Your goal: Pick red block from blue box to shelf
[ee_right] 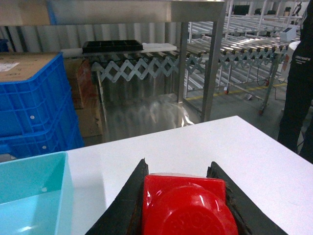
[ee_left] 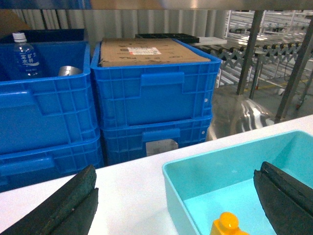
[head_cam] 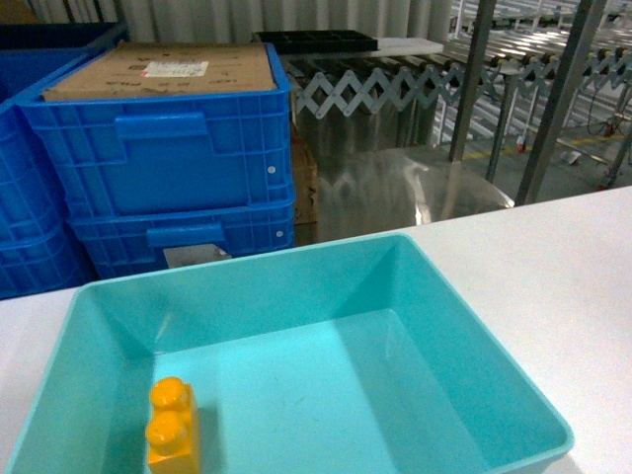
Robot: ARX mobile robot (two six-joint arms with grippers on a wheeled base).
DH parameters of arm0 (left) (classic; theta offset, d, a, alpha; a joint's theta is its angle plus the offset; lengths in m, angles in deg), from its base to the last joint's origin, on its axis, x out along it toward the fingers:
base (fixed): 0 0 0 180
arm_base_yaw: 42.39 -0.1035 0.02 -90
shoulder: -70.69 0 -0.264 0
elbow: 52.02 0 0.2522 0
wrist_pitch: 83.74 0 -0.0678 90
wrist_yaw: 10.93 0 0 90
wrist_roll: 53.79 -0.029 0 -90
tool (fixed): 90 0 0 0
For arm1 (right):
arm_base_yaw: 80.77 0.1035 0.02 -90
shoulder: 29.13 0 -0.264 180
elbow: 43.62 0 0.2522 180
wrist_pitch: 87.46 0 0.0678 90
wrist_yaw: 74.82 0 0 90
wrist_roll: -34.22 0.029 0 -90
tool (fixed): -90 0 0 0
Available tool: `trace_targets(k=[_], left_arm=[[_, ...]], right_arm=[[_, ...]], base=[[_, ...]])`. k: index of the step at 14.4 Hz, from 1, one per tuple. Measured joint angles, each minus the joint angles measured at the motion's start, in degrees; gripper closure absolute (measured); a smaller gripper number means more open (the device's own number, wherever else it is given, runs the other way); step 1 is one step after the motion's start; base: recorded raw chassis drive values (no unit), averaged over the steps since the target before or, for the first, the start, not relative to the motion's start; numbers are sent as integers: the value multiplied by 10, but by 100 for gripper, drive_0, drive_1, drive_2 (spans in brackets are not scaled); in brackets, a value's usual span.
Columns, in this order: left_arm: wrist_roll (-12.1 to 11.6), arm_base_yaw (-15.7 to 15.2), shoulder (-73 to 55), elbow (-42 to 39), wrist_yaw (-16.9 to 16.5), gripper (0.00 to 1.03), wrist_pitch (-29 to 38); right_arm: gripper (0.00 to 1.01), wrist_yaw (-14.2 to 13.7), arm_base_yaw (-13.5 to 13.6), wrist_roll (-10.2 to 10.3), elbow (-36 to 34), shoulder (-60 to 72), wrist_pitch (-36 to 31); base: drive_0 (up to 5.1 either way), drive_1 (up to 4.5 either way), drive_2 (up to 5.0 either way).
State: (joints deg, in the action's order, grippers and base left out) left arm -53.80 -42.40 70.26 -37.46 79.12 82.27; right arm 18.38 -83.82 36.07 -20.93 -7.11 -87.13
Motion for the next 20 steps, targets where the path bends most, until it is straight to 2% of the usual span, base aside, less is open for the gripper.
trace_targets(k=[7, 15, 20], left_arm=[[0, 0, 0, 0, 1, 5, -1], [0, 0, 0, 0, 0, 5, 0], [0, 0, 0, 0, 0, 5, 0]], right_arm=[[73, 0, 0, 0, 0, 0, -1], [73, 0, 0, 0, 0, 0, -1], [73, 0, 0, 0, 0, 0, -1]], base=[[-191, -191, -191], [70, -575, -73], [-156, -156, -156]])
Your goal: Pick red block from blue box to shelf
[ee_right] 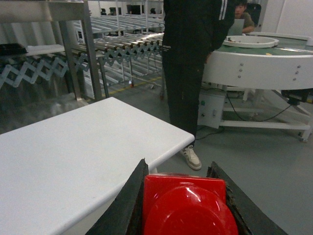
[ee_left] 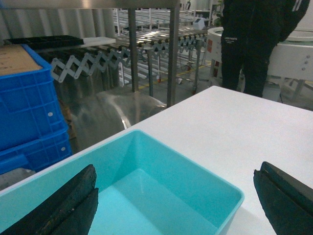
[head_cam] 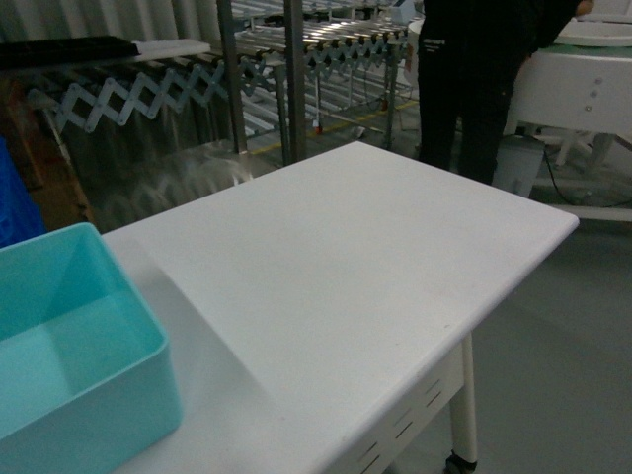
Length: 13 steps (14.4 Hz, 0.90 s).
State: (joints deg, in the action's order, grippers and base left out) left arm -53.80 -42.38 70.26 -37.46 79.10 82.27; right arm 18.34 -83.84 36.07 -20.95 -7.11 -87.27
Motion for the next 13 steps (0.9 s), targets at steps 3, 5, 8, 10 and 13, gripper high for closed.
trace_targets(k=[3, 5, 8, 10, 13], left_arm=[[0, 0, 0, 0, 0, 5, 0], [0, 0, 0, 0, 0, 5, 0], [0, 0, 0, 0, 0, 5, 0], [0, 0, 0, 0, 0, 5, 0], [0, 0, 0, 0, 0, 5, 0]], right_arm=[[73, 0, 0, 0, 0, 0, 0], [73, 0, 0, 0, 0, 0, 0], [73, 0, 0, 0, 0, 0, 0], [73, 0, 0, 0, 0, 0, 0], [73, 0, 0, 0, 0, 0, 0]], base=[[-153, -153, -153], [-159, -159, -159], [-164, -164, -164], [-154, -154, -154], [-160, -160, -160]])
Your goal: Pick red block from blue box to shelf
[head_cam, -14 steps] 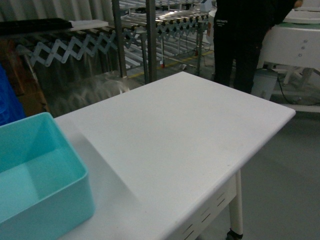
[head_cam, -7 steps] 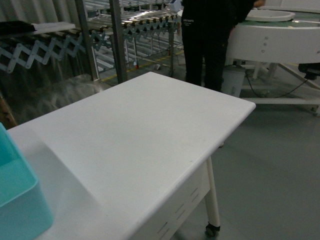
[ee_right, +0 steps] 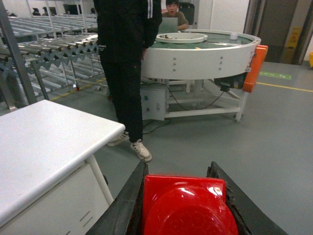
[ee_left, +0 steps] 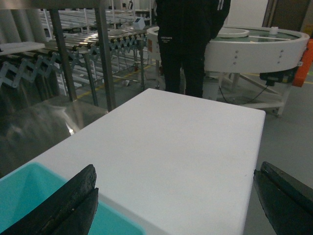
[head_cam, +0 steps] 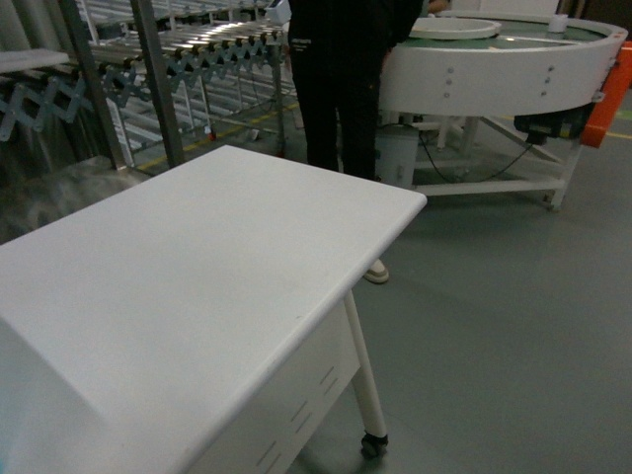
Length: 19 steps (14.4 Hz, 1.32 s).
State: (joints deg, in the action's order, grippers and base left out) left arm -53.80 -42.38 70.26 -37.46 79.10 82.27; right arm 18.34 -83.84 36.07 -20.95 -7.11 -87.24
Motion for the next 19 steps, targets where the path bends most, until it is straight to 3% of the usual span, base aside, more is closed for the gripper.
trace_targets(k=[19], left_arm=[[0, 0, 0, 0, 0, 5, 0]], right_arm=[[73, 0, 0, 0, 0, 0, 0]], base=[[-159, -159, -159]])
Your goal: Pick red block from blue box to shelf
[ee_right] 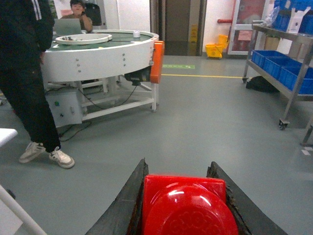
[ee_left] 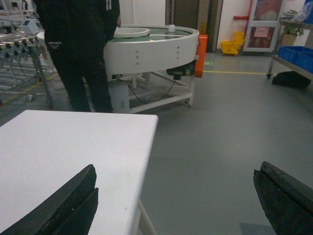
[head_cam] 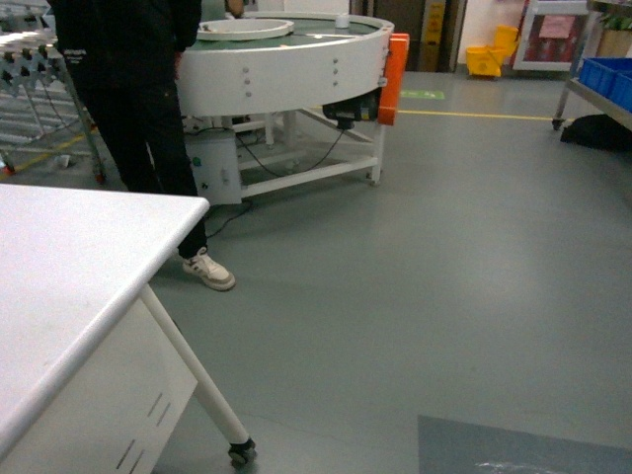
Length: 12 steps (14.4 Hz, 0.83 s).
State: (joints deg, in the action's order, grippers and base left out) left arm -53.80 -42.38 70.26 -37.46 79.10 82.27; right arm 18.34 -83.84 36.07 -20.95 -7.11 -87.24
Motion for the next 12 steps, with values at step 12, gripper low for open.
trace_targets(k=[12], left_arm=[[0, 1, 0, 0, 0, 5, 2]], right_arm=[[73, -1, 0, 0, 0, 0, 1]], base=[[-33, 220, -286]])
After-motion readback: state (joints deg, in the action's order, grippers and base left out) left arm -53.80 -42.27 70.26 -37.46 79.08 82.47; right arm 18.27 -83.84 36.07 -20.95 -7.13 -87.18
